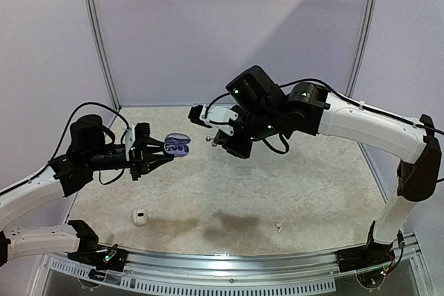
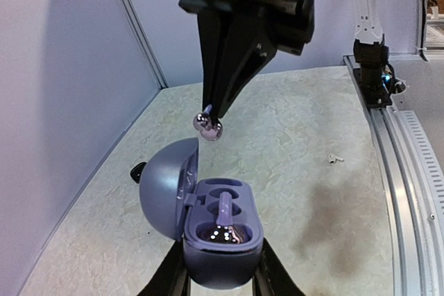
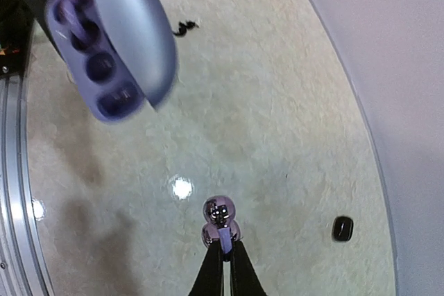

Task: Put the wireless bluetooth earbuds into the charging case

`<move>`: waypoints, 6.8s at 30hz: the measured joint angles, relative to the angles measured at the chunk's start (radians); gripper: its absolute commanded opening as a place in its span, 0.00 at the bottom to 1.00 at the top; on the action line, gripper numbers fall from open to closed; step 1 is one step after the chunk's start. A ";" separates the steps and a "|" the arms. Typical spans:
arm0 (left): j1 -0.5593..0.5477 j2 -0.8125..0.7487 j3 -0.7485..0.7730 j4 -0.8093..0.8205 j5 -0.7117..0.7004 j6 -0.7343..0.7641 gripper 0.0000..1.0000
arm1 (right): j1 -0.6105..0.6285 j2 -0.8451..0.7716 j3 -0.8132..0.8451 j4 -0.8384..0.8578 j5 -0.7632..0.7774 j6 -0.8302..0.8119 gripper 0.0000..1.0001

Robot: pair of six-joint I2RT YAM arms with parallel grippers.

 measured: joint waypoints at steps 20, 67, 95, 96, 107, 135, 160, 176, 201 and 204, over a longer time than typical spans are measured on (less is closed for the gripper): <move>0.000 -0.005 0.000 -0.025 -0.008 0.016 0.00 | -0.120 0.365 -0.144 -0.321 0.124 0.298 0.00; 0.000 -0.013 -0.008 -0.009 -0.009 0.008 0.00 | -0.118 0.299 0.087 -0.377 0.091 0.230 0.00; 0.000 -0.013 -0.008 0.067 0.046 -0.075 0.00 | 0.112 0.057 0.216 -0.043 -0.079 -0.169 0.00; 0.000 -0.013 -0.008 0.069 0.047 -0.076 0.00 | 0.112 0.063 0.221 -0.043 -0.076 -0.172 0.00; 0.000 -0.012 -0.008 0.071 0.048 -0.076 0.00 | 0.113 0.118 0.246 -0.076 -0.017 -0.207 0.00; -0.002 -0.013 -0.008 0.060 0.027 -0.075 0.00 | 0.123 0.174 0.283 -0.083 0.067 -0.226 0.17; -0.012 -0.023 -0.048 0.024 -0.079 0.372 0.00 | 0.090 -0.080 0.064 0.302 0.046 0.033 0.45; -0.018 -0.009 -0.051 0.045 -0.224 0.415 0.00 | 0.109 0.098 -0.071 0.386 0.270 0.250 0.50; 0.178 0.685 0.487 -0.150 -0.204 -0.488 0.00 | -0.578 0.356 0.257 0.088 -0.021 0.369 0.99; 0.224 0.842 0.620 -0.225 -0.202 -0.570 0.00 | -0.594 0.497 0.373 0.063 -0.092 0.314 0.99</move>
